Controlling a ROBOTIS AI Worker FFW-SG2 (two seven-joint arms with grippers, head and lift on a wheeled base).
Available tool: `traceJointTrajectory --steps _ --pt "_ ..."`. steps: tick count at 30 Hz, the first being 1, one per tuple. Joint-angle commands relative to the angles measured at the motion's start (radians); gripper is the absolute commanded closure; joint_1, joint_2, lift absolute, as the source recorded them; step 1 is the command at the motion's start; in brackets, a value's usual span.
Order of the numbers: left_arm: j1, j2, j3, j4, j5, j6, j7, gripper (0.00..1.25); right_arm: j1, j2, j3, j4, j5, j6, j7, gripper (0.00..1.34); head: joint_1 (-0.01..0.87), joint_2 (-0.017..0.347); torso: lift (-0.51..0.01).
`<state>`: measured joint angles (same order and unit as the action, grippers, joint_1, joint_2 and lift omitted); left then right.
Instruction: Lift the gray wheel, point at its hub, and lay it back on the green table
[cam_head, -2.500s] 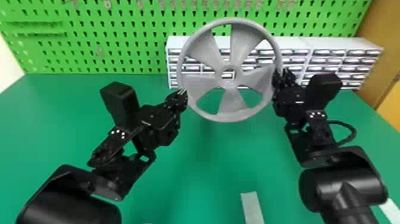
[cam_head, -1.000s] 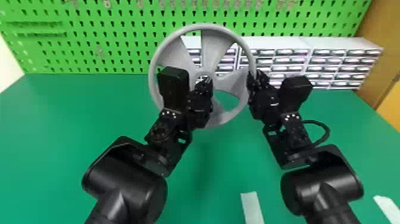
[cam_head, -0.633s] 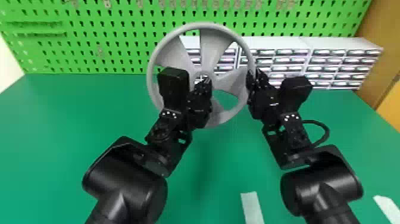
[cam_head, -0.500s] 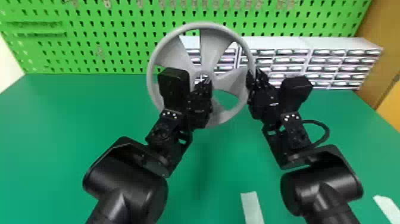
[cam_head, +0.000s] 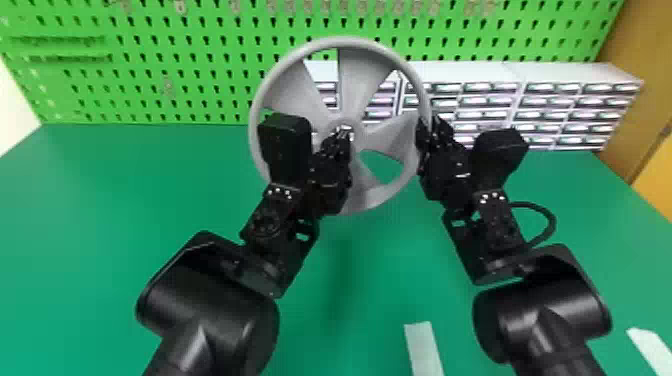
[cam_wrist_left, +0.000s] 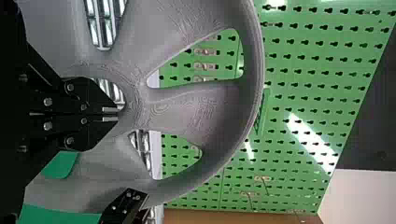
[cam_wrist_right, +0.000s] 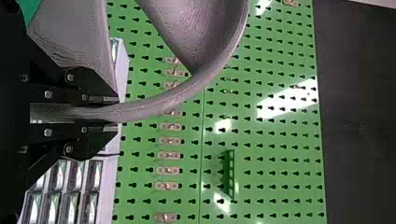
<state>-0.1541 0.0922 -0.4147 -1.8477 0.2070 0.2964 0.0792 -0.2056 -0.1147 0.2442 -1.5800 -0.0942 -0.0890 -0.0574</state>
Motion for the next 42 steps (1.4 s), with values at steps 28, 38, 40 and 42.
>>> traceJointTrajectory --steps 28,38,40,42 --pt "0.013 -0.003 0.013 0.001 0.0 -0.005 0.002 1.2 0.002 0.001 -0.002 -0.002 -0.001 0.002 0.001 1.26 0.692 0.048 -0.093" --pt "0.011 -0.003 0.011 0.001 0.003 -0.014 0.002 1.2 -0.001 0.0 -0.002 -0.003 -0.001 0.003 0.001 1.26 0.692 0.048 -0.093" --pt "0.013 -0.003 0.011 0.001 0.006 -0.016 0.002 1.2 -0.001 0.0 -0.003 -0.003 -0.001 0.003 0.001 1.26 0.692 0.048 -0.093" --pt "0.013 -0.002 0.01 -0.001 0.006 -0.017 0.002 1.2 -0.001 0.001 -0.005 -0.003 -0.001 0.003 -0.001 1.26 0.692 0.048 -0.093"
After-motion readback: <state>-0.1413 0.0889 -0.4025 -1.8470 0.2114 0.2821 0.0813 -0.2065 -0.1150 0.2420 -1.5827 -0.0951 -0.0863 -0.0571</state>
